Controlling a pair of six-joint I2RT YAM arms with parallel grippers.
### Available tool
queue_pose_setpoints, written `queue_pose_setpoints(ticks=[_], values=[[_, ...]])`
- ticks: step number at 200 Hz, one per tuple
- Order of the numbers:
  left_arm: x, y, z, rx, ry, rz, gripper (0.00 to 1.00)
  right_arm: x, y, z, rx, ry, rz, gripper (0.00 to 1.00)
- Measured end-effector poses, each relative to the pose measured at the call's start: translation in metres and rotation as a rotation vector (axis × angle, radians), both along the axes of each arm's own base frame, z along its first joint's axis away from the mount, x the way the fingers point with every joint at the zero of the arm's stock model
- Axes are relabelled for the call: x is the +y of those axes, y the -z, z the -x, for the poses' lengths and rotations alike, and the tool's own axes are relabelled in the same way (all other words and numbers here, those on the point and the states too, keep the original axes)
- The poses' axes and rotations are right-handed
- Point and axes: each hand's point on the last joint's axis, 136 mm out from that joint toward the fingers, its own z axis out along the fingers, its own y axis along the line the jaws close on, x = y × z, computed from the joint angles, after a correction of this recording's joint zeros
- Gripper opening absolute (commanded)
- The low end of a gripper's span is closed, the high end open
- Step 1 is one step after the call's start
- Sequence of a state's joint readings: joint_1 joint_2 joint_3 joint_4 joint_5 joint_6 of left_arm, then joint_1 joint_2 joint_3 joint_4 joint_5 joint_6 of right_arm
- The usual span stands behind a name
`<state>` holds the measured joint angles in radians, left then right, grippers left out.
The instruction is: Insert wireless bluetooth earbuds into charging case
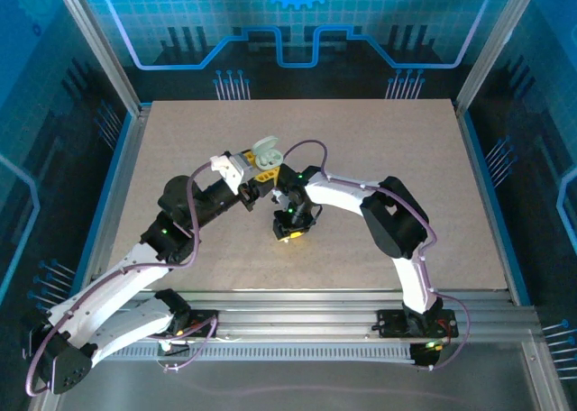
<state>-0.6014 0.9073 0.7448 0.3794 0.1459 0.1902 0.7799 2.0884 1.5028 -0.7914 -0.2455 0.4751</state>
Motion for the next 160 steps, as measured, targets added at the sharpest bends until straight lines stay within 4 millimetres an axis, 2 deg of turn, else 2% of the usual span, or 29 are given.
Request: queue_pose_setpoints(ticks=[54,120,160], values=[[-0.001,0.003,-0.002,0.007,0.0,-0.005,0.36,0.006,-0.003,0.005,0.021,-0.011,-0.027,0.39],[-0.001,0.001,-0.002,0.002,0.0,-0.001,0.37,0.03,-0.02,0.007,0.0,-0.05,-0.084,0.39],[-0.001,0.001,-0.002,0.002,0.0,-0.001,0.37,0.028,-0.02,0.005,-0.007,-0.049,-0.061,0.39]])
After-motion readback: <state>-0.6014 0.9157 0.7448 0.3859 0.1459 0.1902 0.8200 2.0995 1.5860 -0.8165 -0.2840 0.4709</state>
